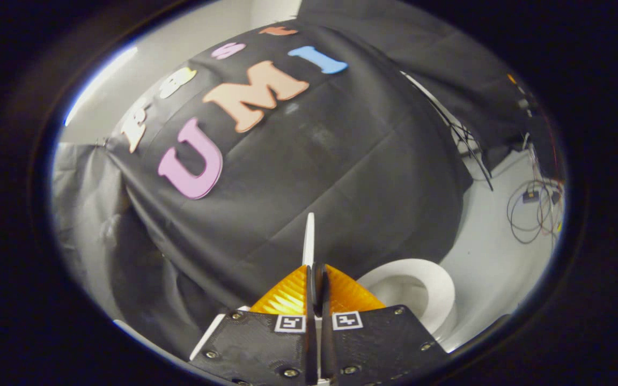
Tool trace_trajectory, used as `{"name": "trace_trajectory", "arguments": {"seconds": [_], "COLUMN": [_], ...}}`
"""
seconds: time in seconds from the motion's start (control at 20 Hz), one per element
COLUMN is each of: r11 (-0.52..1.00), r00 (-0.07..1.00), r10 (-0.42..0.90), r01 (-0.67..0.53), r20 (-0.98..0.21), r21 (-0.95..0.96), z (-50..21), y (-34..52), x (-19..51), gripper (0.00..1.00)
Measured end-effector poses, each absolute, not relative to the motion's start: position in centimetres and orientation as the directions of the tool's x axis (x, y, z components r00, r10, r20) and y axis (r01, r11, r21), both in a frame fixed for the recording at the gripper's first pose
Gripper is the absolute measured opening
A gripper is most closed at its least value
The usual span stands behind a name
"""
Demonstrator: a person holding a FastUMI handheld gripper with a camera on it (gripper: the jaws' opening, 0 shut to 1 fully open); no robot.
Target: Open the toilet lid.
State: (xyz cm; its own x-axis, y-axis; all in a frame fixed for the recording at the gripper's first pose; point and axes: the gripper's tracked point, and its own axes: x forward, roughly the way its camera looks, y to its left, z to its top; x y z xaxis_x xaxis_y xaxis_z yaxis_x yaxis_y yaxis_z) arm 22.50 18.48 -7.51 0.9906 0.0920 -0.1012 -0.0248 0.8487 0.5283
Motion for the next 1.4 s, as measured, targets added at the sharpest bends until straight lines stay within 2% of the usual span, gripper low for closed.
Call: {"name": "trace_trajectory", "arguments": {"seconds": [0.35, 0.65, 0.95, 1.4], "r11": [0.952, 0.954, 0.954, 0.919], "r00": [0.977, 0.973, 0.955, 0.918], "r10": [0.159, 0.21, 0.281, 0.39], "r01": [-0.115, -0.183, -0.267, -0.383], "r20": [-0.139, -0.092, -0.096, -0.07], "r21": [0.284, 0.239, 0.137, 0.091], "z": [-3.6, -1.6, -0.6, -0.2], "y": [25.5, 31.2, 37.2, 44.5], "x": [22.3, 20.7, 19.7, 18.6], "gripper": [0.06, 0.07, 0.09, 0.1]}}
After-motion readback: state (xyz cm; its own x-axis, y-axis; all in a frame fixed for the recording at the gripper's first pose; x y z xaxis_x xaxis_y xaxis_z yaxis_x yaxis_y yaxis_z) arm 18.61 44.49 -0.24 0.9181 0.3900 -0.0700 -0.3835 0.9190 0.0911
